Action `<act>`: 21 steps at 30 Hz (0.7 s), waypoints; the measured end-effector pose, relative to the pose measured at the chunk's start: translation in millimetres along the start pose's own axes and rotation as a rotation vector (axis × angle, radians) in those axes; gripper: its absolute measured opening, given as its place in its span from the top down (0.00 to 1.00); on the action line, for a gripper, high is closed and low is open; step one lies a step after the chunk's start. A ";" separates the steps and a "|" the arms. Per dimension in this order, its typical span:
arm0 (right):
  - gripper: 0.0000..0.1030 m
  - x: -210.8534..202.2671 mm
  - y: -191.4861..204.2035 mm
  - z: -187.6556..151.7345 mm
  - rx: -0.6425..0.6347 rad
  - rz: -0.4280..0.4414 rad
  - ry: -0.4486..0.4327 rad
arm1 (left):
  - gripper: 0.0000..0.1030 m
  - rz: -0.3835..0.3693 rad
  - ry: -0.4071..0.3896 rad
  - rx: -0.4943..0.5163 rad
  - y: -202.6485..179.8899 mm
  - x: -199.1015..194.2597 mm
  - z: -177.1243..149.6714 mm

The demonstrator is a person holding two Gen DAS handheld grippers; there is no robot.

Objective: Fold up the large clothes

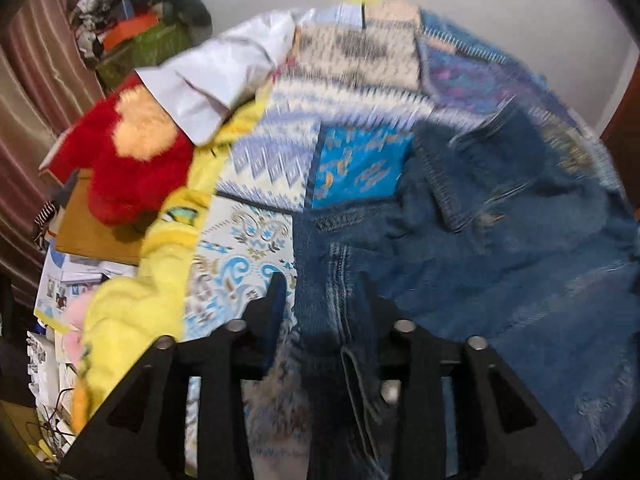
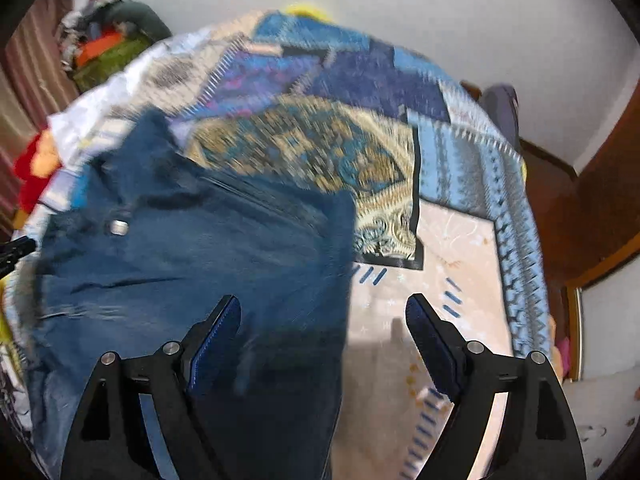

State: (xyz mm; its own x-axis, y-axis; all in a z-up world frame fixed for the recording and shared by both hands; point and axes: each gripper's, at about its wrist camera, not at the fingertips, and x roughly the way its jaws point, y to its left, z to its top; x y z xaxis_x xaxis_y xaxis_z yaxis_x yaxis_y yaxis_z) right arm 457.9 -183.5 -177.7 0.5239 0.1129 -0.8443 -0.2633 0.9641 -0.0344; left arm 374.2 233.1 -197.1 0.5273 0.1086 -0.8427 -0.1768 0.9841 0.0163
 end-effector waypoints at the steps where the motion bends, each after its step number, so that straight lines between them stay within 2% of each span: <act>1: 0.19 -17.5 3.5 -0.7 -0.015 -0.008 -0.033 | 0.55 0.000 -0.033 -0.001 0.7 -16.6 -1.8; 3: 0.16 -48.7 8.8 -1.7 -0.041 -0.013 -0.087 | 0.42 0.003 -0.092 -0.003 2.1 -46.6 -5.2; 7: 0.05 -113.6 15.3 -13.3 -0.053 0.014 -0.207 | 0.27 -0.009 -0.199 -0.002 5.4 -106.9 -18.7; 9: 0.01 -140.8 17.0 -24.8 -0.049 0.044 -0.251 | 0.14 0.001 -0.232 0.006 9.1 -133.2 -28.6; 12: 0.00 -172.7 21.8 -45.0 -0.047 0.080 -0.278 | 0.04 0.003 -0.248 0.006 13.2 -158.0 -44.1; 16: 0.00 -191.4 28.7 -75.7 -0.052 0.105 -0.271 | 0.04 -0.027 -0.224 -0.016 24.3 -175.4 -72.5; 21: 0.00 -186.7 31.4 -118.3 -0.043 0.128 -0.196 | 0.04 -0.041 -0.149 -0.029 40.6 -167.5 -115.2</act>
State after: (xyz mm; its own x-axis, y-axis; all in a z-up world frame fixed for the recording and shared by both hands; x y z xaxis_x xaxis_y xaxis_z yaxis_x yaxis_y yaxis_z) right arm 256.0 -202.8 -84.4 0.6300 0.2817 -0.7237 -0.3693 0.9285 0.0399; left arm 182.9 238.7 -117.2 0.6513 0.0905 -0.7534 -0.1755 0.9839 -0.0335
